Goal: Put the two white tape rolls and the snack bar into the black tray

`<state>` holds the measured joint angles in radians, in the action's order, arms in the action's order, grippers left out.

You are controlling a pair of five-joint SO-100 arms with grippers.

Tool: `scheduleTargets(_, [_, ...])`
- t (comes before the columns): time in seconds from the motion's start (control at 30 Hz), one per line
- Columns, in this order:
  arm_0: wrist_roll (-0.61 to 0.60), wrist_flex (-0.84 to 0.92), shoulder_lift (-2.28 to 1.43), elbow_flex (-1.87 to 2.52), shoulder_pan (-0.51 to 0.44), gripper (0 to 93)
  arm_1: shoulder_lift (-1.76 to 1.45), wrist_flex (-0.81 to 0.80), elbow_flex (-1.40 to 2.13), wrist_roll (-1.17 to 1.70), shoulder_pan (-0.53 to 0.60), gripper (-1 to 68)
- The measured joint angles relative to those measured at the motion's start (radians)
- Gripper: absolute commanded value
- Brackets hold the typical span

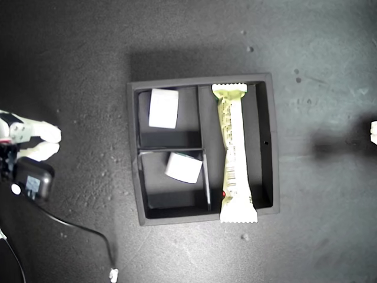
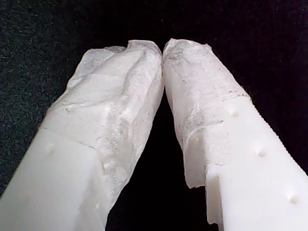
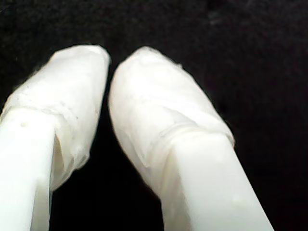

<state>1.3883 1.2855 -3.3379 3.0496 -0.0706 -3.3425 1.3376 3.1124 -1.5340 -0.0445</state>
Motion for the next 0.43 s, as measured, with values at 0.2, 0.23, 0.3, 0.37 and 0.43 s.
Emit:
scheduleTargets(0.2, [0.008,-0.023,0.0,0.031,0.0,0.2,0.0,0.0,0.0,0.0,0.002,0.2])
scheduleTargets(0.23, [0.008,-0.023,0.0,0.031,0.0,0.2,0.0,0.0,0.0,0.0,0.003,0.2])
scheduleTargets(0.3, [0.008,-0.02,0.0,0.031,0.0,3.0,0.0,0.0,0.0,0.0,0.003,0.2])
scheduleTargets(0.37, [0.049,0.015,0.0,0.031,0.0,4.5,0.0,0.0,0.0,0.0,0.003,0.2])
scheduleTargets(0.43, [0.106,0.058,0.0,0.031,0.0,4.6,0.0,0.0,0.0,0.0,0.003,0.2])
